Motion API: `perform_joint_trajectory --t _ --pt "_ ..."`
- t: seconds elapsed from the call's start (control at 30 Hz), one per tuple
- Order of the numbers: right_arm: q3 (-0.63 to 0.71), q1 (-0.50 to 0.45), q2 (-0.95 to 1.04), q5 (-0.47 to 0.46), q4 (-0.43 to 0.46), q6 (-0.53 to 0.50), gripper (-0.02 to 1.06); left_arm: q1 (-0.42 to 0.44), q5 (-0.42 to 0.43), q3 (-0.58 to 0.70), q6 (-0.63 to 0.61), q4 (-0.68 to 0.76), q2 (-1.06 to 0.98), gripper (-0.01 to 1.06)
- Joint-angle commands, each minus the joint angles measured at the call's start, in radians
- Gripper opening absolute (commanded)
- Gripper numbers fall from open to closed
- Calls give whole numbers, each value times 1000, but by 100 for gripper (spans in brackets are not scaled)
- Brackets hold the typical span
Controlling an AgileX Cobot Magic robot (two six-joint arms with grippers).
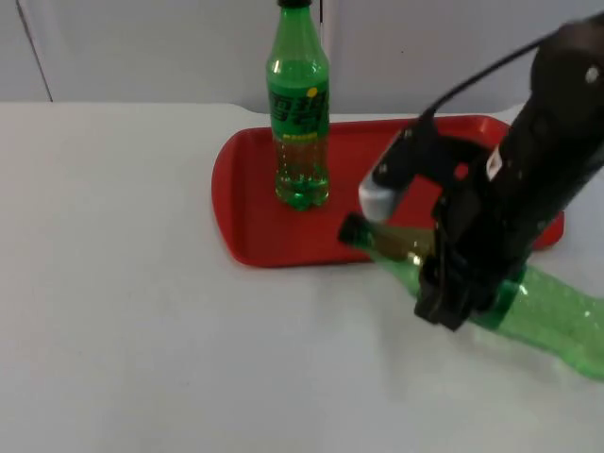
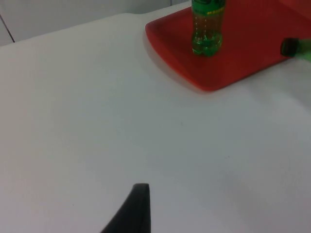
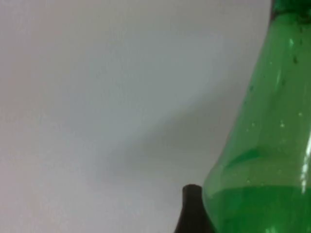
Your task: Place the bottle upright on the tray.
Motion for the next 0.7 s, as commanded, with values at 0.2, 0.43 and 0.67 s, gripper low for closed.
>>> perform_joint_trajectory --t 0.2,0.43,0.67 --pt "3 1 -213 -35 39 -1 0 4 -9 5 -5 2 -4 105" --pt "5 -4 -385 -296 43 29 0 4 -9 5 -5 2 -4 105" --pt "31 -30 -468 -648 49 95 0 4 -9 5 -5 2 -4 105"
